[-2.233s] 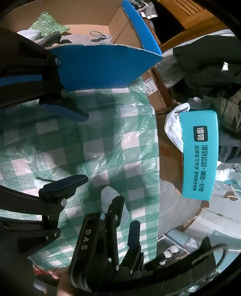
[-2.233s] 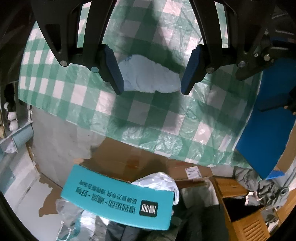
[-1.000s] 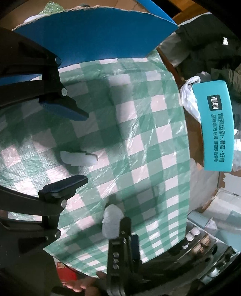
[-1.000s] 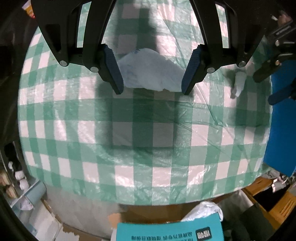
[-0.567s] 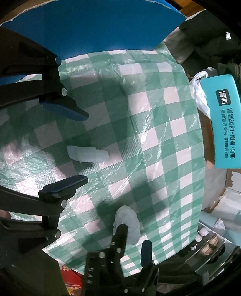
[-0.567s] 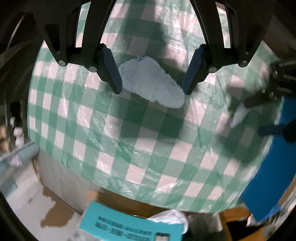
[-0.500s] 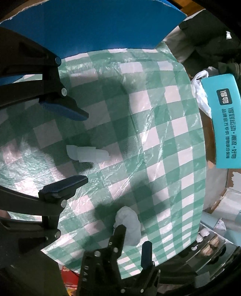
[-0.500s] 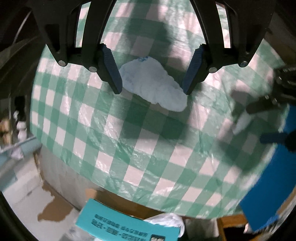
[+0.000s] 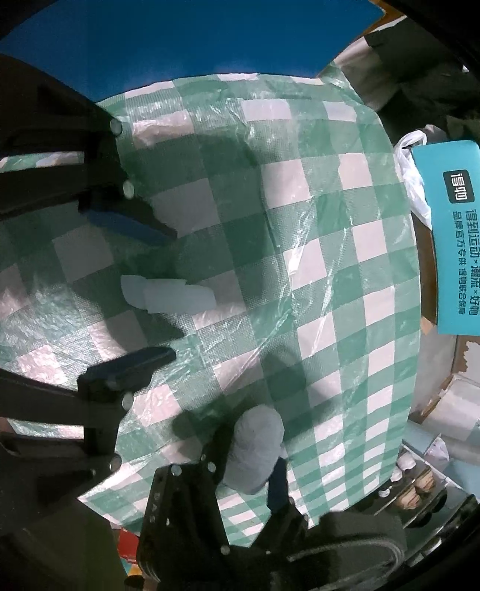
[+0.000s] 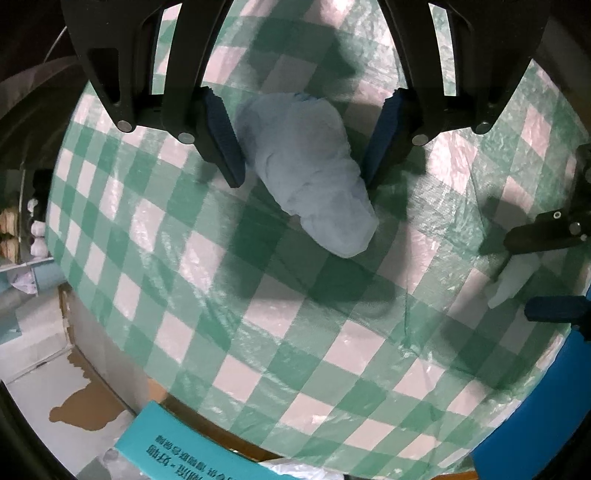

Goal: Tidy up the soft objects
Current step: 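Grasp the small white item with the left tool while the right tool lifts the bundle, then carry the white item with the left tool while the right tool carries the bundle over the box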

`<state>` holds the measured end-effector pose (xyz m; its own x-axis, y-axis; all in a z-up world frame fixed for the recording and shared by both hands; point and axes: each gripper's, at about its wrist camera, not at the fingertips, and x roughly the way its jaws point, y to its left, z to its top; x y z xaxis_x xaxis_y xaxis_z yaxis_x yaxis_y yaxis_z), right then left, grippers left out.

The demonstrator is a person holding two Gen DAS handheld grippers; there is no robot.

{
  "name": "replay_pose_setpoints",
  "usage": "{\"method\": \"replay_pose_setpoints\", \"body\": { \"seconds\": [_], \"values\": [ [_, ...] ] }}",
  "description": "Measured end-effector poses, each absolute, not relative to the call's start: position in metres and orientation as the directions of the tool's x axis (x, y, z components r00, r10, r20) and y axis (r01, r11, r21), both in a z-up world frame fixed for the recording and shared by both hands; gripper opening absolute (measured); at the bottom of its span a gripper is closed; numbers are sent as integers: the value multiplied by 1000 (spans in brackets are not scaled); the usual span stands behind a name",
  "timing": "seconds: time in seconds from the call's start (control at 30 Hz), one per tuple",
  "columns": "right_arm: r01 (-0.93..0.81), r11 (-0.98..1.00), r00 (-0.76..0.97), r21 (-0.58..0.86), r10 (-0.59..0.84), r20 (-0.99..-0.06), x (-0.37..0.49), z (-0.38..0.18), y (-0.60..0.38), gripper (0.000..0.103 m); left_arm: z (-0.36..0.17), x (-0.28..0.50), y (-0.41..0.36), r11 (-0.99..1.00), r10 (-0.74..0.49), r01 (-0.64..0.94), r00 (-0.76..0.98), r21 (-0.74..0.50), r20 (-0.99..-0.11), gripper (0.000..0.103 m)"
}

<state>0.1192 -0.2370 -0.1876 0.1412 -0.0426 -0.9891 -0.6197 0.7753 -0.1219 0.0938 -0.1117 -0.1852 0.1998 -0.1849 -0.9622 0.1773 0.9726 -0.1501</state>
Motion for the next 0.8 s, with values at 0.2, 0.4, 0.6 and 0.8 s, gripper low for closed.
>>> {"method": "replay_pose_setpoints", "body": {
  "seconds": [0.2,0.4,0.6,0.8],
  "values": [
    [-581,812,114,-56,12,-993,122,-187,-235,51,-188,94,-111,972,-182,184,194,-146,-964,18],
    [-497,867,114,30,100,-988,118,-178,-233,45,-179,93,-107,972,-188,185,225,-147,-956,16],
    [-419,905,147,68,141,-979,118,-158,-236,45,-163,91,-100,973,-196,173,261,-154,-945,16],
    [-398,914,207,79,173,-963,114,-127,-235,45,-137,87,-94,973,-201,173,317,-153,-927,16]
  ]
}}
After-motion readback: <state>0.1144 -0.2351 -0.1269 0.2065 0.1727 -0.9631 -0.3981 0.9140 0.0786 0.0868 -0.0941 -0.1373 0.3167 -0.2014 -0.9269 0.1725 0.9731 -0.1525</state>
